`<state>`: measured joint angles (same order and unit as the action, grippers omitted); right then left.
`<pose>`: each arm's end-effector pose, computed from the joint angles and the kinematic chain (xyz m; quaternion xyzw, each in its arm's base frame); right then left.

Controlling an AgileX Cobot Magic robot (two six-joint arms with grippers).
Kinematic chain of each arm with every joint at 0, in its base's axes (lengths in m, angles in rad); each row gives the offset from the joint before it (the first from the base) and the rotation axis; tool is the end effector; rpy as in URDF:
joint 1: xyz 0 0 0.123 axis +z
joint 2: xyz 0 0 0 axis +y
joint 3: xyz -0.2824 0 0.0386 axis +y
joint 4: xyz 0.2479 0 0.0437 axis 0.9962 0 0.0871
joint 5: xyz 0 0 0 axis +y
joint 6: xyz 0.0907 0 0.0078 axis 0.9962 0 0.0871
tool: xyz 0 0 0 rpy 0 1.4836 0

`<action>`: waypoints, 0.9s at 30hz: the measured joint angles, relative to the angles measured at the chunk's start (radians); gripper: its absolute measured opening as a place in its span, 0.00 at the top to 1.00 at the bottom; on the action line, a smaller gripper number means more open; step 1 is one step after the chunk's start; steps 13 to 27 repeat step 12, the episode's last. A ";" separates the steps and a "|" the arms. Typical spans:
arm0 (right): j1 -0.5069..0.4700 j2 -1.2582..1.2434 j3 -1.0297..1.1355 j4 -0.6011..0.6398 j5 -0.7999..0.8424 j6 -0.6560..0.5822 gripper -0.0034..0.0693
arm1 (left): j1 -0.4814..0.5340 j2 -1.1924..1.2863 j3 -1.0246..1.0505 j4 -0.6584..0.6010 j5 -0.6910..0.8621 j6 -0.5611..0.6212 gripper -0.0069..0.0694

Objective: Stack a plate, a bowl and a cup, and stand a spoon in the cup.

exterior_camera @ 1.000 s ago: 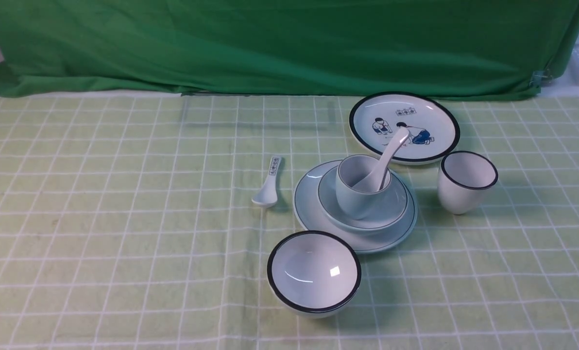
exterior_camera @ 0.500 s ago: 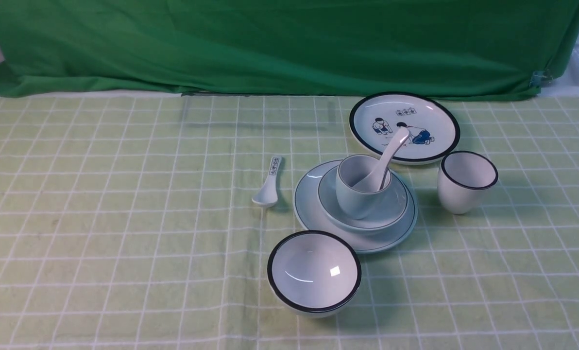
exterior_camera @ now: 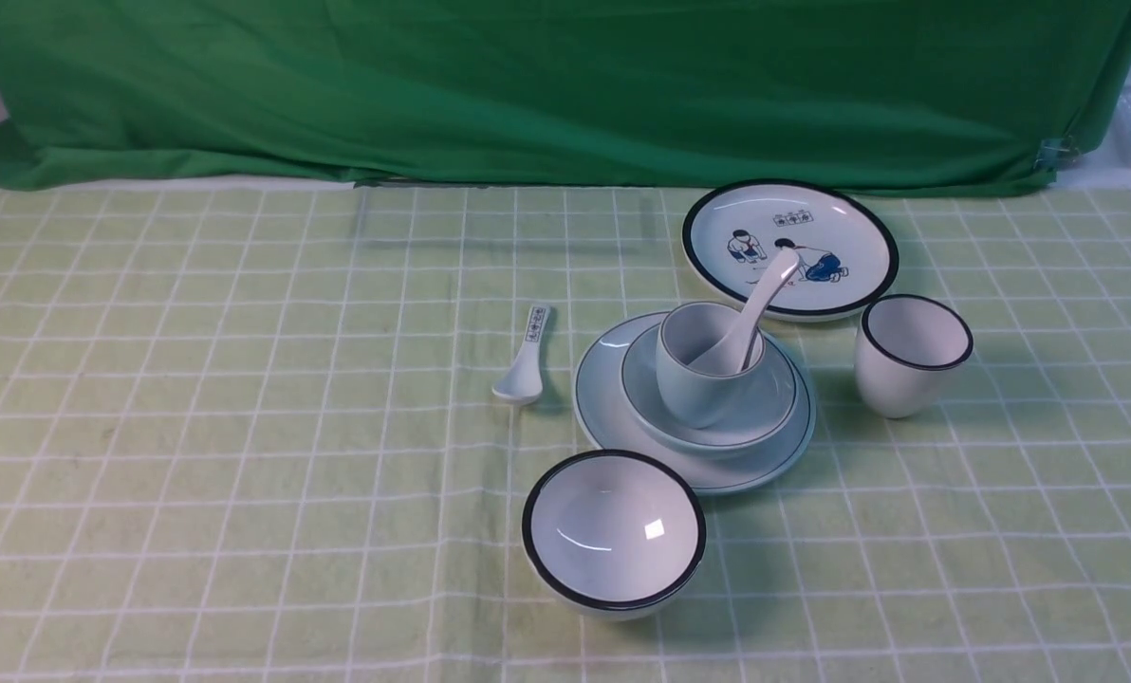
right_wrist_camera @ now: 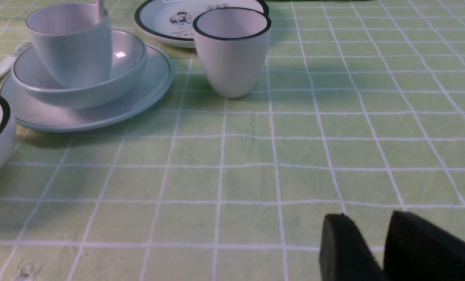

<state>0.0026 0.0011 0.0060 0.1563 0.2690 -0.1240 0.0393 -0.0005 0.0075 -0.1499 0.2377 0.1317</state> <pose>0.0552 0.0039 0.1869 -0.0039 0.7696 0.0253 0.6380 0.0557 -0.0010 0.1893 -0.0088 0.7596 -0.0051 0.6503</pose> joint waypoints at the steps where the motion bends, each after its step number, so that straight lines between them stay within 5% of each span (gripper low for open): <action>1: 0.000 0.000 0.000 0.000 0.000 0.000 0.65 | 0.000 0.000 0.000 0.000 0.000 0.000 0.90; 27: 0.000 0.000 0.000 0.000 0.000 0.000 0.65 | 0.000 0.000 0.000 0.000 0.000 0.002 0.90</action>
